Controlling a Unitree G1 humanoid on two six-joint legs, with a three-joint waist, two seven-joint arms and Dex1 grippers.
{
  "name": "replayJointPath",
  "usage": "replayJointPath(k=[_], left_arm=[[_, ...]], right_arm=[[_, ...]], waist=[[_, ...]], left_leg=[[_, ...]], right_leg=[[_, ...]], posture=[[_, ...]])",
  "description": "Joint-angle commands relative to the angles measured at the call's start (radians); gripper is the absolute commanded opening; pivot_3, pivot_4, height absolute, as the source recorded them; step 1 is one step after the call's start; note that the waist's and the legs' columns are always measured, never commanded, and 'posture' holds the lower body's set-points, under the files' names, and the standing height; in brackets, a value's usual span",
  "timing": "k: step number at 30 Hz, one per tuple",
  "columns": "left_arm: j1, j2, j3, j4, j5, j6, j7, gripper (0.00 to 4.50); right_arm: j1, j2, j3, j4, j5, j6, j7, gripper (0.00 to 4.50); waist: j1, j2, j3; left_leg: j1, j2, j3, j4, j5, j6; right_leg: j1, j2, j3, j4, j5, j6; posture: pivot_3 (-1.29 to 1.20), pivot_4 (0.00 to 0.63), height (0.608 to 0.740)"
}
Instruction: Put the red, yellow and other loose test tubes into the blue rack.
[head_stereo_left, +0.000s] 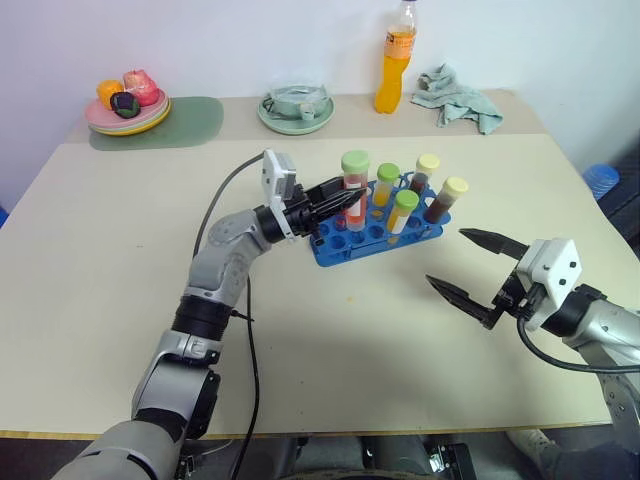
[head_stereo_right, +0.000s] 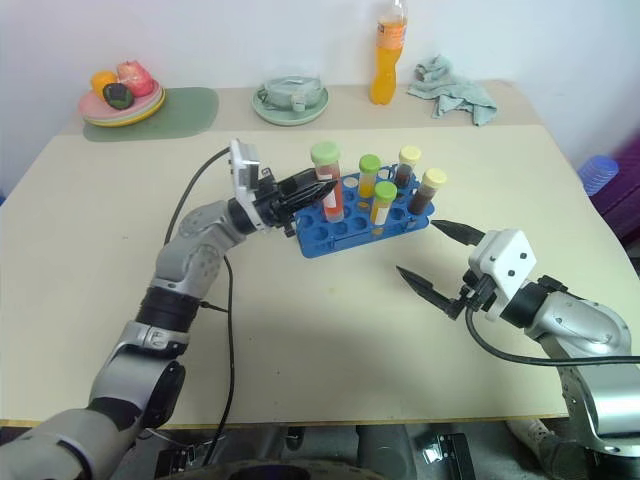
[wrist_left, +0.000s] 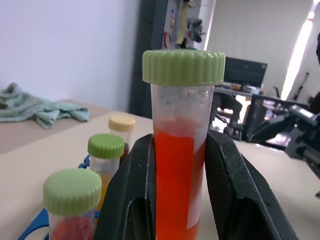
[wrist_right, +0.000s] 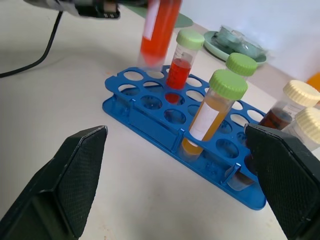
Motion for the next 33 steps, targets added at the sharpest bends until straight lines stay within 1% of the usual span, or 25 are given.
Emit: replayJointPath(k=[1,5,8,13,22,27,33], left_arm=[[-0.01,-0.016,-0.001,0.036,0.041,-0.038,-0.033,0.77],[0.006,-0.021,-0.009,0.063,0.084,-0.055,-0.055,0.77],[0.005,-0.019,-0.021,0.091,0.138,-0.083,-0.053,0.77],[0.001,-0.021,-0.018,0.113,0.184,-0.116,-0.04,0.77],[-0.083,-0.08,-0.009,0.293,0.255,-0.213,0.012,0.77],[-0.11,-0.107,0.003,0.368,0.255,-0.244,-0.01,0.77],[-0.082,-0.105,0.007,0.354,0.241,-0.236,-0.07,0.77]], right_arm=[[0.02,0.005,-0.042,-0.064,0.016,0.019,-0.026,4.5],[0.051,0.003,-0.063,-0.092,0.025,0.045,-0.039,4.5],[0.066,0.001,-0.073,-0.105,0.025,0.055,-0.044,4.5],[0.07,0.007,-0.073,-0.118,0.022,0.061,-0.057,4.5],[0.102,0.024,-0.081,-0.087,0.009,0.014,-0.037,4.5],[0.114,0.03,-0.073,-0.072,0.0,-0.009,-0.03,4.5],[0.135,0.039,-0.08,-0.062,-0.005,-0.034,-0.015,4.5]], waist=[[-0.001,0.0,0.0],[-0.001,0.0,0.0],[0.0,0.0,0.0],[-0.001,0.0,0.0],[0.001,0.0,0.0],[0.0,0.0,-0.001],[0.0,0.0,-0.001]], left_leg=[[0.0,0.0,0.0,0.0,0.0,0.0],[0.0,0.0,0.0,0.0,0.0,0.0],[0.0,0.0,0.0,0.0,0.0,0.0],[0.0,0.0,0.0,0.0,0.0,0.0],[0.001,0.0,0.0,0.002,0.0,0.0],[0.001,0.0,0.0,0.002,0.0,0.0],[0.001,0.0,-0.001,0.003,0.0,0.0]], right_leg=[[0.0,0.0,0.0,0.0,0.0,0.0],[0.0,0.0,0.0,0.0,0.0,0.0],[0.0,0.0,0.0,0.0,0.0,0.0],[0.001,0.0,0.0,0.0,0.0,0.001],[0.002,0.001,0.0,0.0,0.001,0.002],[0.003,0.001,-0.001,0.0,0.002,0.004],[0.003,0.001,-0.001,0.0,0.002,0.004]], posture=[[0.0,0.15,0.74],[0.0,0.15,0.74],[0.0,0.15,0.74],[0.0,0.15,0.74],[0.0,0.15,0.74],[0.0,0.15,0.74],[0.0,0.15,0.74]])
